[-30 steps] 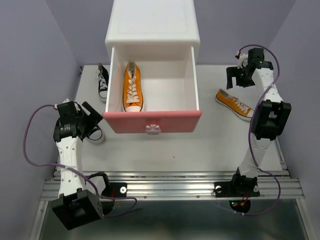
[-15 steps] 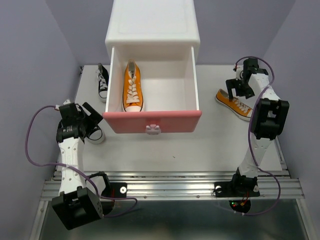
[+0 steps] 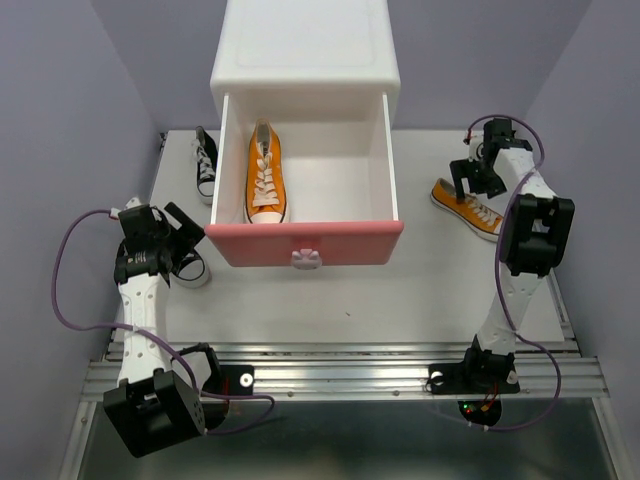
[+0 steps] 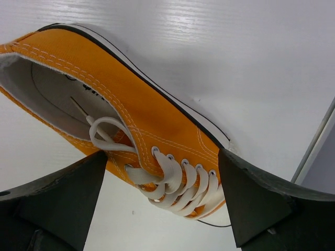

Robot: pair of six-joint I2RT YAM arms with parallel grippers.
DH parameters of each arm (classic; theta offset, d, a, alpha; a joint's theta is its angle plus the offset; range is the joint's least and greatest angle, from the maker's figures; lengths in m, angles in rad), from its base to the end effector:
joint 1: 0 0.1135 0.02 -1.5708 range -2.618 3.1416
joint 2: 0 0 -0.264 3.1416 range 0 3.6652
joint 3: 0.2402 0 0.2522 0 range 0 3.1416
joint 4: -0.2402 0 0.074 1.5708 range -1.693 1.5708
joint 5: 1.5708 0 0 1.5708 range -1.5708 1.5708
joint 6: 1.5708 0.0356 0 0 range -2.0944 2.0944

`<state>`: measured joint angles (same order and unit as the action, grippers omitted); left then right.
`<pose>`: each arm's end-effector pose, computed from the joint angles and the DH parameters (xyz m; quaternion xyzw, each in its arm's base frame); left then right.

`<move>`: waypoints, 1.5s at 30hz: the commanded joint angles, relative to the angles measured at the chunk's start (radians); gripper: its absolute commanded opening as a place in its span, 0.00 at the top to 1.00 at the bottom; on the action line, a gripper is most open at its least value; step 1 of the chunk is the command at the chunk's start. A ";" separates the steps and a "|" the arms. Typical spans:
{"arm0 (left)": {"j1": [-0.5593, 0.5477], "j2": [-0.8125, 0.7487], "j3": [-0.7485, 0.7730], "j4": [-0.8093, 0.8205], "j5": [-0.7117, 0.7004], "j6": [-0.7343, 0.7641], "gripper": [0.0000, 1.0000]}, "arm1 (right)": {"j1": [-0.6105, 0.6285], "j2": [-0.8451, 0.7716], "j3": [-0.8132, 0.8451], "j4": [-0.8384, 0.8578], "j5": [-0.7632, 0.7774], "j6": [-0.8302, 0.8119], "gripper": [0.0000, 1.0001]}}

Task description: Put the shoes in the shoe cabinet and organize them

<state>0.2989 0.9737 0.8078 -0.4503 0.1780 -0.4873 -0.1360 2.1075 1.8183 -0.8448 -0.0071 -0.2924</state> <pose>0.2045 0.0564 0.2875 -0.3012 0.8329 -0.1216 0.4481 0.4491 -0.0612 0.2287 -0.0770 0.9732 -0.0427 0.2125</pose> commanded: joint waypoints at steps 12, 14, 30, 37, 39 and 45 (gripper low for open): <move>0.002 -0.017 -0.027 0.033 -0.025 0.003 0.01 | 0.029 0.023 -0.002 0.021 -0.039 0.021 0.83; 0.003 -0.017 -0.029 0.033 -0.025 -0.003 0.01 | 0.029 0.010 0.004 0.024 -0.025 0.041 0.93; 0.003 0.011 0.030 -0.007 -0.021 -0.030 0.01 | 0.029 -0.447 -0.168 0.266 -0.031 0.535 0.99; 0.002 0.031 0.111 -0.050 -0.006 -0.025 0.01 | 0.029 -0.609 -0.065 0.312 -0.053 0.706 0.99; 0.002 0.037 0.139 -0.062 0.006 -0.019 0.01 | 0.029 -0.633 -0.024 0.374 -0.105 0.783 0.99; 0.003 0.048 0.211 -0.106 0.029 -0.010 0.01 | 0.029 -0.600 0.162 0.579 -0.307 0.964 0.99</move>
<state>0.2989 1.0168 0.9447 -0.5186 0.1875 -0.5156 -0.1101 1.5169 1.8435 -0.5667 -0.1478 0.4931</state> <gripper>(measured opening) 0.985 0.068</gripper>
